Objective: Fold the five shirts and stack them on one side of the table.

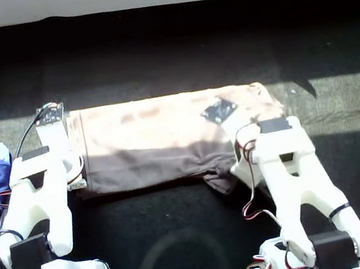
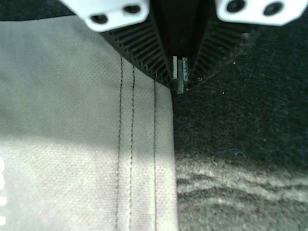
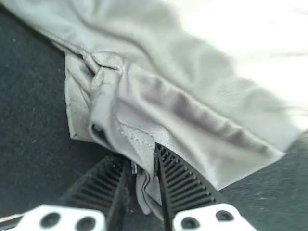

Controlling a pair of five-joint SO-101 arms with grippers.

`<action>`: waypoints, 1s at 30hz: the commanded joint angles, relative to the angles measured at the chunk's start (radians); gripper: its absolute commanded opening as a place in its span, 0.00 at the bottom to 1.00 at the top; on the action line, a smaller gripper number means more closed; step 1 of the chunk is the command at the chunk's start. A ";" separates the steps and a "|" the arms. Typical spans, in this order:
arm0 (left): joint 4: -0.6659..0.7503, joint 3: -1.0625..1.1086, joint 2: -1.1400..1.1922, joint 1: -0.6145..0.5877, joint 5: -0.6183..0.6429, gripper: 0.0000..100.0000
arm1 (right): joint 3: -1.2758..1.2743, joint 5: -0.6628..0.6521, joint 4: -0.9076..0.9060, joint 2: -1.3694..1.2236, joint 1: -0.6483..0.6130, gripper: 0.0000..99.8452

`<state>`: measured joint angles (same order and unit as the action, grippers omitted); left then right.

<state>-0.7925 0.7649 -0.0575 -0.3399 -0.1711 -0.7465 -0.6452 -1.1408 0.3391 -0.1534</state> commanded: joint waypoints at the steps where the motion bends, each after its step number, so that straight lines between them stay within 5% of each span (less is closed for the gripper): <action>1: 0.009 0.002 0.001 0.010 0.008 0.01 | 0.156 -0.009 -0.016 0.033 0.015 0.01; 13: 0.009 0.002 0.001 0.010 0.008 0.01 | 0.572 0.080 0.099 -0.475 0.010 0.01; 18: 0.009 0.002 0.001 0.010 0.008 0.01 | 0.789 0.170 0.064 -0.653 0.010 0.02; 23: 0.009 0.002 0.001 0.010 0.008 0.01 | 0.955 0.236 -0.013 -0.765 0.015 0.19; 30: 0.009 0.002 0.001 0.010 0.008 0.01 | 1.138 0.244 -0.130 -0.773 0.019 0.16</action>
<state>-0.7925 0.7649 -0.0575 -0.3399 -0.1711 0.2892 -0.4089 -1.2206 -0.4404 -0.1504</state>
